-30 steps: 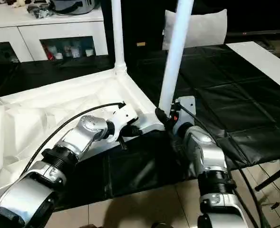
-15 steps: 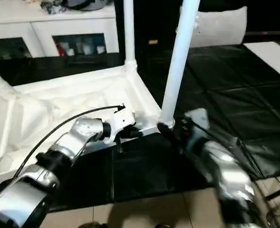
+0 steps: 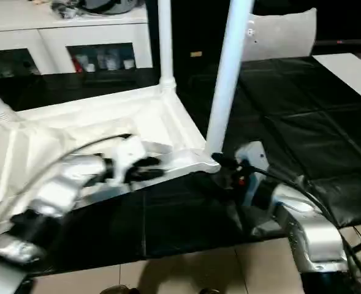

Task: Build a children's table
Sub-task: Rotate table base

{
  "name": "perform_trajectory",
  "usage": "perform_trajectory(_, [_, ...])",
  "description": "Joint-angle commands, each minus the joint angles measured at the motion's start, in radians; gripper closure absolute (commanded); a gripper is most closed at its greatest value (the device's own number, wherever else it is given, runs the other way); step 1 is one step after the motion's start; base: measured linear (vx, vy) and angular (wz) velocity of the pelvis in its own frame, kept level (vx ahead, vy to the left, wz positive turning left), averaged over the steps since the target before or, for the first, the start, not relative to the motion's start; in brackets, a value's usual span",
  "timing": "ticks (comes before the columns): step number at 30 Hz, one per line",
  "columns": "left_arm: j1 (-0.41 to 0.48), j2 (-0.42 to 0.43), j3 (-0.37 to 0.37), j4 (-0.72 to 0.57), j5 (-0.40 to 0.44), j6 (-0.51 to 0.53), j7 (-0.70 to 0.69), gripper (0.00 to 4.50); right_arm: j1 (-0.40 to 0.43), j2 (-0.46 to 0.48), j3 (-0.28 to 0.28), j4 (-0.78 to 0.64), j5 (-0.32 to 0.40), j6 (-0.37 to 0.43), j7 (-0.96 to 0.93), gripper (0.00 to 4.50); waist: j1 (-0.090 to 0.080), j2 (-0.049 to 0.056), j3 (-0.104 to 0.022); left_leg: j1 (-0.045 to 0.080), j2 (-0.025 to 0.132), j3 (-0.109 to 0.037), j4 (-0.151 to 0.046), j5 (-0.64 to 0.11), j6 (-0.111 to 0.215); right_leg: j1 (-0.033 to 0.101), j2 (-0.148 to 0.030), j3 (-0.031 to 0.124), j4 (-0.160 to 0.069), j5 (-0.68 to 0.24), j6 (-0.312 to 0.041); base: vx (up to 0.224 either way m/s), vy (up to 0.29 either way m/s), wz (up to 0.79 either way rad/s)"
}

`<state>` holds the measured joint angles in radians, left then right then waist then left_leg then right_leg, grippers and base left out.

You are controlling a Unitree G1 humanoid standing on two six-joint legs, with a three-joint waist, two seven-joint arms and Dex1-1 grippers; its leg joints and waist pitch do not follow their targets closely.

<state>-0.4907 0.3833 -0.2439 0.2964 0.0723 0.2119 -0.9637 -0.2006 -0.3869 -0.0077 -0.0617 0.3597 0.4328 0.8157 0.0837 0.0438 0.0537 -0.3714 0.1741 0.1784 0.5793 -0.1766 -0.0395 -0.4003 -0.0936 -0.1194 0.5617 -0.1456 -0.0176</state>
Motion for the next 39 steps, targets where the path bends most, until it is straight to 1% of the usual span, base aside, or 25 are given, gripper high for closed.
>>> perform_trajectory(1, [0.028, 0.061, 0.024, -0.081, 0.003, 0.054, -0.032, 2.54, -0.046, 0.024, 0.022, 0.041, -0.035, -0.012, -0.04, 0.0, -0.005, -0.014, -0.061, 0.015, 0.062, -0.029, -0.074, -0.28, 0.027, 0.043, -0.069, 0.054, -0.075, -0.45, -0.111, 0.0, 0.0, 0.0])
perform_trajectory(2, [0.041, 0.086, 0.03, -0.103, 0.004, 0.069, -0.04, 2.54, -0.068, 0.037, 0.032, 0.067, -0.047, -0.016, -0.05, 0.0, -0.004, -0.01, -0.064, 0.019, 0.061, -0.026, -0.074, -0.281, 0.025, 0.039, -0.069, 0.056, -0.072, -0.439, -0.116, 0.0, 0.0, 0.0])
perform_trajectory(3, [0.055, 0.115, 0.038, -0.126, 0.004, 0.083, -0.049, 2.36, -0.099, 0.056, 0.047, 0.107, -0.06, -0.023, -0.061, 0.0, -0.006, -0.006, -0.065, 0.018, 0.061, -0.029, -0.074, -0.282, 0.017, 0.04, -0.07, 0.057, -0.065, -0.412, -0.132, 0.0, 0.0, 0.0])
perform_trajectory(5, [0.072, 0.15, 0.042, -0.155, 0.001, 0.11, -0.064, 2.26, -0.167, 0.087, 0.077, 0.202, -0.09, -0.043, -0.081, 0.0, -0.008, -0.003, -0.066, 0.022, 0.058, -0.025, -0.072, -0.282, 0.009, 0.038, -0.068, 0.059, -0.063, -0.384, -0.145, 0.0, 0.0, 0.0])
perform_trajectory(6, [0.072, 0.151, 0.042, -0.155, 0.002, 0.111, -0.064, 2.08, -0.17, 0.088, 0.078, 0.205, -0.091, -0.044, -0.082, 0.0, -0.01, -0.004, -0.067, 0.02, 0.058, -0.025, -0.072, -0.277, 0.007, 0.04, -0.069, 0.06, -0.06, -0.367, -0.153, 0.0, 0.0, 0.0])
perform_trajectory(7, [0.081, 0.165, 0.035, -0.17, 0.009, 0.129, -0.069, 2.08, -0.228, 0.115, 0.096, 0.293, -0.121, -0.062, -0.112, 0.0, -0.007, -0.001, -0.069, 0.024, 0.06, -0.025, -0.071, -0.269, 0.0, 0.037, -0.069, 0.062, -0.052, -0.332, -0.17, 0.0, 0.0, 0.0])
perform_trajectory(8, [0.083, 0.168, 0.032, -0.174, 0.013, 0.133, -0.069, 1.99, -0.247, 0.124, 0.1, 0.323, -0.132, -0.065, -0.127, 0.0, -0.01, -0.002, -0.066, 0.018, 0.057, -0.024, -0.073, -0.263, 0.003, 0.042, -0.065, 0.062, -0.053, -0.324, -0.173, 0.0, 0.0, 0.0])
perform_trajectory(9, [0.088, 0.171, 0.029, -0.184, 0.013, 0.143, -0.073, 1.92, -0.269, 0.136, 0.102, 0.358, -0.143, -0.066, -0.148, 0.0, -0.005, -0.005, -0.069, 0.023, 0.058, -0.021, -0.07, -0.257, -0.002, 0.039, -0.067, 0.064, -0.051, -0.304, -0.181, 0.0, 0.0, 0.0])
perform_trajectory(10, [0.098, 0.177, 0.022, -0.208, 0.01, 0.17, -0.079, 1.85, -0.296, 0.159, 0.094, 0.405, -0.149, -0.07, -0.184, 0.0, -0.003, -0.002, -0.07, 0.02, 0.059, -0.022, -0.07, -0.244, -0.003, 0.043, -0.069, 0.065, -0.046, -0.285, -0.189, 0.0, 0.0, 0.0])
perform_trajectory(12, [0.108, 0.184, 0.016, -0.23, 0.005, 0.194, -0.084, 1.69, -0.316, 0.18, 0.083, 0.442, -0.153, -0.072, -0.22, 0.0, -0.002, -0.002, -0.07, 0.021, 0.059, -0.021, -0.07, -0.239, -0.003, 0.043, -0.069, 0.066, -0.045, -0.278, -0.188, 0.0, 0.0, 0.0])
perform_trajectory(13, [0.118, 0.193, 0.011, -0.255, -0.003, 0.221, -0.089, 1.59, -0.337, 0.204, 0.062, 0.483, -0.154, -0.076, -0.271, 0.0, -0.005, -0.01, -0.07, 0.018, 0.06, -0.021, -0.072, -0.231, -0.005, 0.045, -0.069, 0.067, -0.042, -0.269, -0.188, 0.0, 0.0, 0.0])
perform_trajectory(15, [0.128, 0.202, 0.01, -0.28, -0.012, 0.25, -0.086, 1.44, -0.362, 0.231, 0.031, 0.536, -0.15, -0.086, -0.327, 0.0, -0.007, -0.004, -0.069, 0.02, 0.058, -0.021, -0.071, -0.25, -0.013, 0.042, -0.069, 0.069, -0.042, -0.294, -0.187, 0.0, 0.0, 0.0])
perform_trajectory(17, [0.131, 0.207, 0.012, -0.284, -0.01, 0.257, -0.08, 1.26, -0.382, 0.243, 0.014, 0.579, -0.149, -0.106, -0.355, 0.0, -0.005, -0.007, -0.065, 0.024, 0.056, -0.019, -0.069, -0.285, -0.022, 0.036, -0.069, 0.07, -0.048, -0.343, -0.173, 0.0, 0.0, 0.0])
perform_trajectory(18, [0.131, 0.208, 0.012, -0.27, 0.001, 0.248, -0.069, 1.26, -0.387, 0.25, 0.0, 0.594, -0.144, -0.113, -0.377, 0.0, -0.006, -0.006, -0.062, 0.022, 0.055, -0.021, -0.071, -0.299, -0.025, 0.036, -0.069, 0.07, -0.049, -0.365, -0.17, 0.0, 0.0, 0.0])
perform_trajectory(19, [0.131, 0.208, 0.01, -0.257, 0.013, 0.24, -0.058, 1.16, -0.393, 0.258, -0.015, 0.61, -0.14, -0.121, -0.396, 0.0, -0.008, -0.006, -0.061, 0.027, 0.054, -0.023, -0.072, -0.339, -0.034, 0.035, -0.067, 0.069, -0.056, -0.413, -0.151, 0.0, 0.0, 0.0])
perform_trajectory(20, [0.13, 0.209, 0.009, -0.248, 0.022, 0.234, -0.051, 1.1, -0.396, 0.263, -0.024, 0.62, -0.136, -0.126, -0.408, 0.0, -0.008, -0.002, -0.059, 0.029, 0.054, -0.023, -0.072, -0.353, -0.037, 0.033, -0.068, 0.069, -0.057, -0.429, -0.145, 0.0, 0.0, 0.0])
perform_trajectory(23, [0.123, 0.212, -0.006, -0.203, 0.071, 0.201, -0.006, 1.0, -0.406, 0.273, -0.064, 0.648, -0.115, -0.145, -0.447, 0.0, -0.011, -0.003, -0.06, 0.03, 0.052, -0.026, -0.072, -0.377, -0.04, 0.033, -0.067, 0.068, -0.064, -0.468, -0.121, 0.0, 0.0, 0.0])
perform_trajectory(24, [0.117, 0.205, -0.006, -0.178, 0.085, 0.179, 0.025, 1.0, -0.411, 0.275, -0.088, 0.665, -0.098, -0.155, -0.462, 0.0, -0.011, 0.001, -0.06, 0.031, 0.051, -0.027, -0.072, -0.38, -0.039, 0.032, -0.066, 0.068, -0.064, -0.469, -0.117, 0.0, 0.0, 0.0])
perform_trajectory(26, [0.111, 0.201, -0.007, -0.162, 0.091, 0.164, 0.054, 1.0, -0.42, 0.277, -0.112, 0.69, -0.082, -0.168, -0.476, 0.0, -0.012, 0.0, -0.062, 0.031, 0.052, -0.029, -0.072, -0.389, -0.04, 0.032, -0.066, 0.067, -0.065, -0.464, -0.117, 0.0, 0.0, 0.0])
perform_trajectory(27, [0.106, 0.197, -0.009, -0.154, 0.095, 0.152, 0.075, 1.0, -0.432, 0.277, -0.135, 0.717, -0.07, -0.182, -0.484, 0.0, -0.012, 0.002, -0.063, 0.033, 0.053, -0.028, -0.071, -0.391, -0.041, 0.029, -0.066, 0.068, -0.063, -0.448, -0.126, 0.0, 0.0, 0.0])
perform_trajectory(28, [0.102, 0.192, -0.01, -0.147, 0.096, 0.144, 0.086, 1.0, -0.442, 0.276, -0.155, 0.738, -0.063, -0.195, -0.495, 0.0, -0.012, 0.002, -0.065, 0.03, 0.053, -0.028, -0.071, -0.383, -0.042, 0.033, -0.066, 0.068, -0.057, -0.42, -0.138, 0.0, 0.0, 0.0])
perform_trajectory(29, [0.099, 0.186, -0.01, -0.14, 0.098, 0.139, 0.094, 1.0, -0.449, 0.273, -0.166, 0.75, -0.059, -0.203, -0.501, 0.0, -0.011, -0.002, -0.065, 0.03, 0.054, -0.027, -0.071, -0.376, -0.041, 0.032, -0.066, 0.069, -0.057, -0.408, -0.143, 0.0, 0.0, 0.0])
perform_trajectory(30, [0.097, 0.182, -0.011, -0.135, 0.099, 0.136, 0.1, 1.0, -0.454, 0.27, -0.174, 0.758, -0.056, -0.208, -0.504, 0.0, -0.01, -0.001, -0.066, 0.029, 0.053, -0.026, -0.07, -0.369, -0.04, 0.032, -0.065, 0.069, -0.055, -0.396, -0.149, 0.0, 0.0, 0.0])
perform_trajectory(31, [0.095, 0.173, -0.015, -0.127, 0.103, 0.128, 0.107, 1.0, -0.464, 0.261, -0.184, 0.775, -0.055, -0.22, -0.512, 0.0, -0.009, -0.003, -0.067, 0.026, 0.052, -0.024, -0.069, -0.348, -0.035, 0.035, -0.066, 0.07, -0.051, -0.37, -0.157, 0.0, 0.0, 0.0])
perform_trajectory(39, [0.074, 0.114, -0.032, -0.016, 0.136, 0.041, 0.22, 1.0, -0.518, 0.196, -0.253, 0.877, -0.058, -0.304, -0.595, 0.0, -0.005, -0.011, -0.072, 0.021, 0.05, -0.017, -0.062, -0.274, -0.01, 0.039, -0.065, 0.069, -0.046, -0.325, -0.174, 0.0, 0.0, 0.0])
